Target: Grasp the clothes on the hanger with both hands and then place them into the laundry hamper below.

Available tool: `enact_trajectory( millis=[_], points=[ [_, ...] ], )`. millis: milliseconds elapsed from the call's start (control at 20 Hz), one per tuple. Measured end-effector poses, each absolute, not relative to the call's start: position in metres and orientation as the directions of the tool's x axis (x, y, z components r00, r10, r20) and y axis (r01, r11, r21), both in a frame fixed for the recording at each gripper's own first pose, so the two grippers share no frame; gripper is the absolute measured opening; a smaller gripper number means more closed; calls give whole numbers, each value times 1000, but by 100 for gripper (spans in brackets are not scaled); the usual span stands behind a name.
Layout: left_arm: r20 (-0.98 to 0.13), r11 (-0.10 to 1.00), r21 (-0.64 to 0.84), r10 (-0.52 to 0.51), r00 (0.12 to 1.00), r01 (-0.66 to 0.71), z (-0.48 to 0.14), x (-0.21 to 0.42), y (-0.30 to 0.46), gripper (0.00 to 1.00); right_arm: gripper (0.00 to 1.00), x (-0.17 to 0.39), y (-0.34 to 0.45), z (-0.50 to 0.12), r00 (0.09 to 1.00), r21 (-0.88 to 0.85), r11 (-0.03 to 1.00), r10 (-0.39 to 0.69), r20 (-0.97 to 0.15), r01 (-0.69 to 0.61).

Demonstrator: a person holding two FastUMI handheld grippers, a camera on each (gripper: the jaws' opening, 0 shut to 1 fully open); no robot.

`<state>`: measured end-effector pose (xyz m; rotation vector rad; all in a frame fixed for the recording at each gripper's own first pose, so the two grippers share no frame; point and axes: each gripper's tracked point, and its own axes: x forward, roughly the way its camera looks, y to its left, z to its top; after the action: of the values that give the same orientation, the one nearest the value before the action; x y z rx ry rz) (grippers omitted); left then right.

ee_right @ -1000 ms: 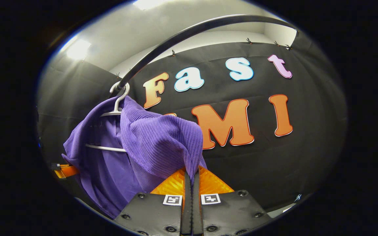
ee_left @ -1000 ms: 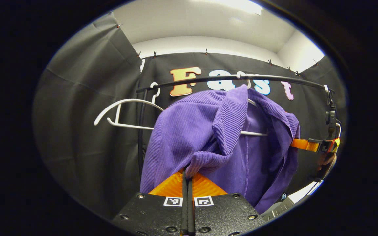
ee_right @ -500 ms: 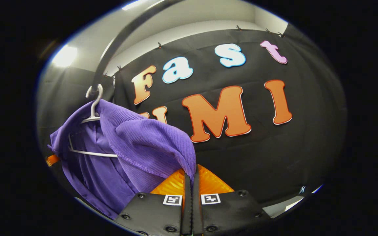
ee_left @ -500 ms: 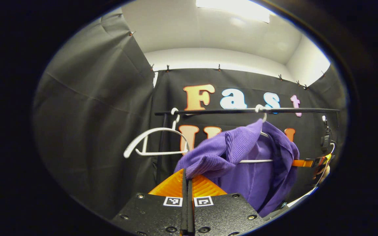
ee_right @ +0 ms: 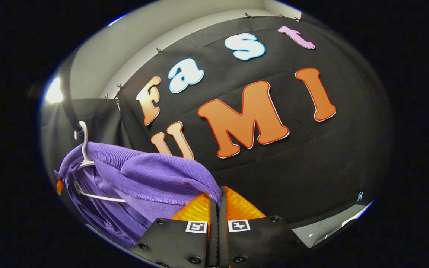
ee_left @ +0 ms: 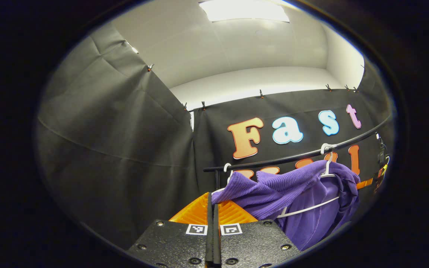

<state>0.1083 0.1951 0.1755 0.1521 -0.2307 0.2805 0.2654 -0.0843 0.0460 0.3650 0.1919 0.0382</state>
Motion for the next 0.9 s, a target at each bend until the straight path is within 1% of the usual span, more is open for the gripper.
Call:
enact_trajectory(
  millis=[150,250,350,500,800,900],
  points=[
    [216,929,180,282,935,-323,168,130,207,0,7,275,-92,58,985,352,936,61,-160,-1],
    [179,927,209,277,944,-311,149,146,209,0,7,279,-99,60,983,356,934,52,-175,14],
    [116,935,198,275,954,-293,126,166,214,0,7,288,-106,54,977,380,925,51,-207,32],
    [47,943,168,283,958,-287,96,179,219,0,7,293,-118,35,967,359,930,17,-255,78],
    [-7,937,229,272,962,-264,42,188,210,0,7,285,-123,3,952,354,930,19,-305,95],
    [-29,942,225,262,965,-249,22,192,205,0,7,284,-125,-9,945,342,933,6,-328,113]
  ],
)
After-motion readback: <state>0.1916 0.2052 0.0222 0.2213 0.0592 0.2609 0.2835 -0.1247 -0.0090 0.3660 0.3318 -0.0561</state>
